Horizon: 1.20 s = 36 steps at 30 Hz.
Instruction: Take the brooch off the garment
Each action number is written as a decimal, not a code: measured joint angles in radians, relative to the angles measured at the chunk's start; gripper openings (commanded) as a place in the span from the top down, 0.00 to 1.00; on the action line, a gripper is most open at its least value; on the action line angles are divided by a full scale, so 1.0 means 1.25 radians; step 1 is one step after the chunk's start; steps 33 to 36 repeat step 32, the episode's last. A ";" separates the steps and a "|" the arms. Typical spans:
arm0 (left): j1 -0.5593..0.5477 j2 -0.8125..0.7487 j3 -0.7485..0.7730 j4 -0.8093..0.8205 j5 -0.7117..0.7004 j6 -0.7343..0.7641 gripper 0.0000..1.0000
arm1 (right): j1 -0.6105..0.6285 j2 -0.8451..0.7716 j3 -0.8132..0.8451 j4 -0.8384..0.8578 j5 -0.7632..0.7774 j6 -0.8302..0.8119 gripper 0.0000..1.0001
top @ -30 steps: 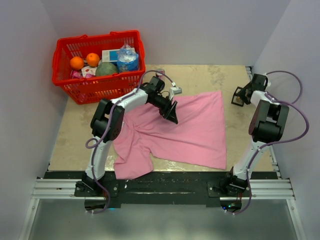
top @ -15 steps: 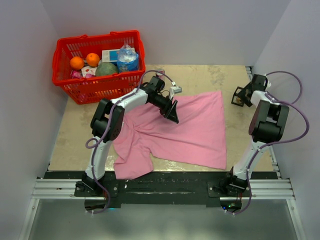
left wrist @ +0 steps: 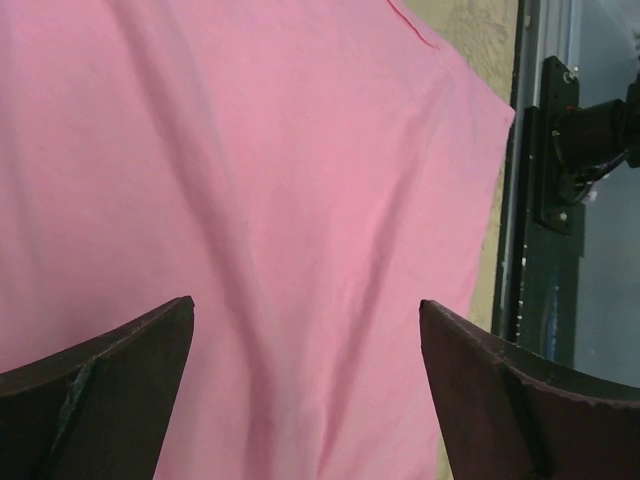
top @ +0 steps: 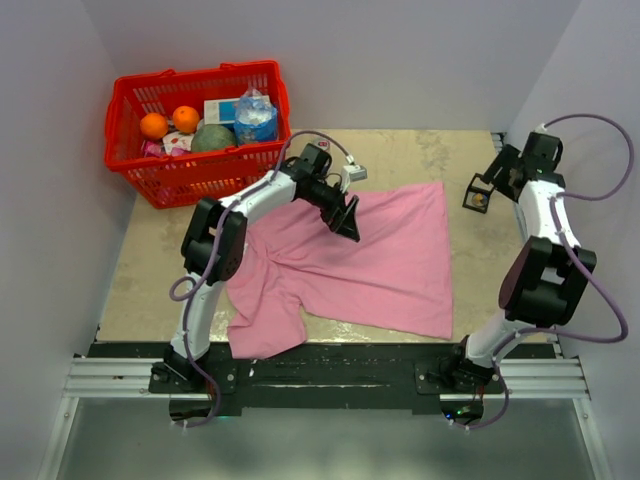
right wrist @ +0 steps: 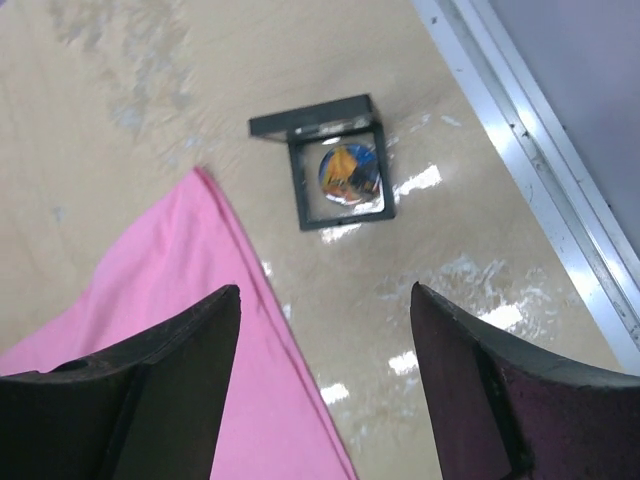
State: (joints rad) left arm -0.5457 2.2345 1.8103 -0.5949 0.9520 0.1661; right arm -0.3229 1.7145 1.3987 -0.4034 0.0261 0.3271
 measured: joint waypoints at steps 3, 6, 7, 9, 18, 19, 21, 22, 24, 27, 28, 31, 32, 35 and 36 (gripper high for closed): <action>0.000 -0.001 0.069 -0.018 -0.039 0.030 0.00 | 0.001 -0.052 0.000 -0.057 -0.049 -0.054 0.25; 0.000 -0.013 0.125 -0.020 -0.083 0.049 0.00 | 0.005 -0.072 0.017 -0.112 -0.063 -0.105 0.23; 0.000 -0.021 0.140 -0.021 -0.099 0.050 0.00 | 0.005 -0.070 0.036 -0.138 -0.058 -0.116 0.22; 0.001 -0.038 0.164 -0.017 -0.139 0.047 0.00 | 0.007 -0.057 0.090 -0.183 -0.038 -0.128 0.20; 0.041 -0.092 0.266 0.028 -0.312 -0.029 0.00 | 0.009 -0.056 0.357 -0.293 0.012 -0.167 0.01; 0.047 -0.097 0.273 0.032 -0.334 -0.034 0.00 | 0.011 -0.064 0.370 -0.296 -0.005 -0.168 0.01; 0.056 -0.111 0.277 0.043 -0.379 -0.034 0.00 | 0.017 -0.079 0.386 -0.297 -0.045 -0.166 0.01; 0.058 -0.119 0.277 0.045 -0.398 -0.034 0.00 | 0.022 -0.085 0.389 -0.297 -0.065 -0.163 0.01; 0.060 -0.137 0.270 0.053 -0.442 -0.034 0.00 | 0.034 -0.089 0.394 -0.297 -0.094 -0.157 0.01; 0.064 -0.176 0.232 0.078 -0.531 -0.048 0.00 | 0.053 -0.067 0.419 -0.300 -0.130 -0.150 0.01; 0.068 -0.188 0.220 0.080 -0.560 -0.058 0.00 | 0.061 -0.052 0.435 -0.300 -0.143 -0.150 0.01; 0.092 -0.200 0.215 0.078 -0.616 -0.075 0.00 | 0.086 -0.011 0.477 -0.293 -0.170 -0.153 0.01; 0.100 -0.201 0.215 0.077 -0.633 -0.077 0.00 | 0.097 -0.002 0.484 -0.289 -0.180 -0.155 0.01; 0.100 -0.201 0.215 0.077 -0.633 -0.077 0.00 | 0.097 -0.002 0.484 -0.289 -0.180 -0.155 0.01; 0.100 -0.201 0.215 0.077 -0.633 -0.077 0.00 | 0.097 -0.002 0.484 -0.289 -0.180 -0.155 0.01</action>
